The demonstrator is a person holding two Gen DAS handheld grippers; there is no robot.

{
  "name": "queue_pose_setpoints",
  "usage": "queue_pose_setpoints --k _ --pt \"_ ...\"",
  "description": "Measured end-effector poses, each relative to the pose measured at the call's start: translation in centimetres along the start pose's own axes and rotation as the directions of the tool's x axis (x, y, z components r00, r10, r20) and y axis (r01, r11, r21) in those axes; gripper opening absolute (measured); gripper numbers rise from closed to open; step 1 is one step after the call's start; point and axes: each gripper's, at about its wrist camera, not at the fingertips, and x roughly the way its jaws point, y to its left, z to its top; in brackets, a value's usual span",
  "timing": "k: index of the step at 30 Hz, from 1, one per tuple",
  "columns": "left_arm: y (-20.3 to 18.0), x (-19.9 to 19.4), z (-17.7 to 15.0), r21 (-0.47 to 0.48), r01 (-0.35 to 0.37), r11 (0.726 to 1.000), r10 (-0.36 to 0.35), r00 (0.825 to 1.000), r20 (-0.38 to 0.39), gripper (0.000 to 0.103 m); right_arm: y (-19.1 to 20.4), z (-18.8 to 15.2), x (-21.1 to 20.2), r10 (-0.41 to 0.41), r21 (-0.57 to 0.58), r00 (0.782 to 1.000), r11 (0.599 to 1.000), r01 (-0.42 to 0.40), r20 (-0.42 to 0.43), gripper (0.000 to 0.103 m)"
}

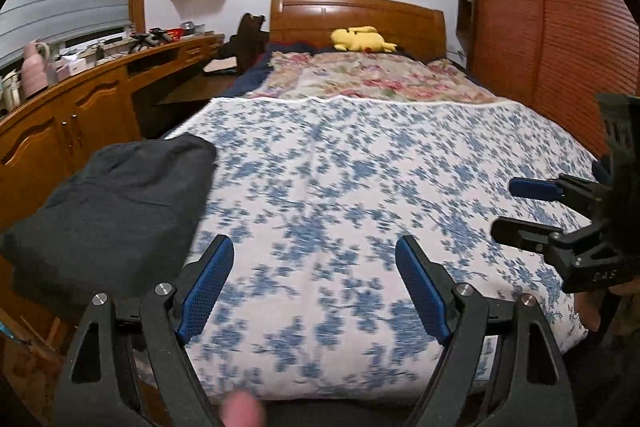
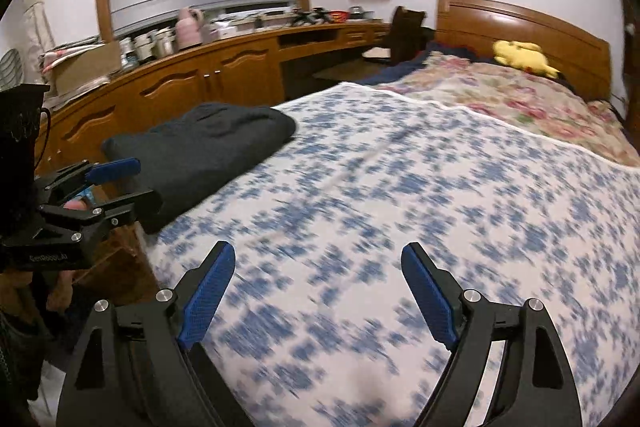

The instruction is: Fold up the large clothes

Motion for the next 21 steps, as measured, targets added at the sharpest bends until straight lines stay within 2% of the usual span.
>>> queue_pose_setpoints --k 7,14,21 --pt "-5.5 1.5 -0.5 0.030 0.090 0.995 -0.089 0.996 -0.028 0.083 -2.9 -3.4 -4.2 -0.107 0.084 0.994 0.991 0.106 0.003 0.091" --pt "-10.7 2.5 -1.1 0.068 0.143 0.987 -0.140 0.989 -0.046 0.083 -5.2 -6.3 -8.0 -0.206 0.177 0.979 0.963 0.202 0.001 0.091" --pt "-15.3 2.8 -1.0 0.099 0.192 0.976 -0.187 0.981 -0.060 0.083 -6.3 -7.7 -11.6 -0.278 0.234 0.961 0.934 0.269 0.007 0.092"
